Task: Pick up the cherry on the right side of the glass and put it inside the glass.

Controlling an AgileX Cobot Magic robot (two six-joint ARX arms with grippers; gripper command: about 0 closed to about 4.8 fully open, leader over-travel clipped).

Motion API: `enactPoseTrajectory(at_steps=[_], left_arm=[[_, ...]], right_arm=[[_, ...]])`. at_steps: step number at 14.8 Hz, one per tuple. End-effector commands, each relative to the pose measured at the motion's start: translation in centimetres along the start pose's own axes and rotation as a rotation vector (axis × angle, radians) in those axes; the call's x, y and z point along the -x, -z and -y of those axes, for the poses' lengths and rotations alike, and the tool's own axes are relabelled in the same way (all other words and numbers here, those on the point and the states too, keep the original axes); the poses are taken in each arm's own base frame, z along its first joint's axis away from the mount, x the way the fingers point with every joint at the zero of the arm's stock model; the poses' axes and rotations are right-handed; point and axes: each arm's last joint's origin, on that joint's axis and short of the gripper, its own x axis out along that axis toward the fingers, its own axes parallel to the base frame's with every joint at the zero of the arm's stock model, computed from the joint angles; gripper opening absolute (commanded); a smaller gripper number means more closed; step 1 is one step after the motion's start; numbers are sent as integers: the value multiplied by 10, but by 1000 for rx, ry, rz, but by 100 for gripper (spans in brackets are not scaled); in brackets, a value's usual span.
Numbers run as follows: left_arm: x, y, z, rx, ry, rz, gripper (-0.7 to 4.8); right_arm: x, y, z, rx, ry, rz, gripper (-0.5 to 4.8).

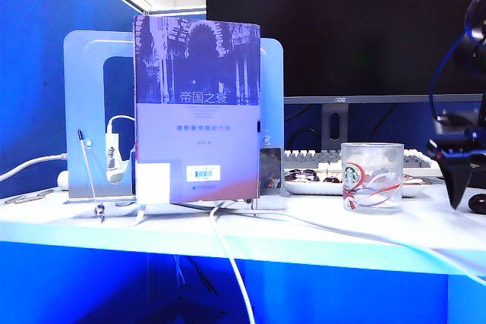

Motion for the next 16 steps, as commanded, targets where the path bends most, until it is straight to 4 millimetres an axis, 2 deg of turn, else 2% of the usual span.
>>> enactPoseTrajectory(at_steps=[1, 6, 8, 16], left_arm=[[0, 1, 0, 3, 4, -10, 53], [0, 1, 0, 3, 4, -10, 53], [0, 1, 0, 3, 4, -10, 53], [0, 1, 0, 3, 4, -10, 53]], right_arm=[[-6, 1, 0, 7, 2, -14, 479], [-8, 4, 0, 20, 28, -47, 459], [-7, 6, 1, 33, 55, -68, 398], [-7, 13, 1, 37, 52, -141, 398]])
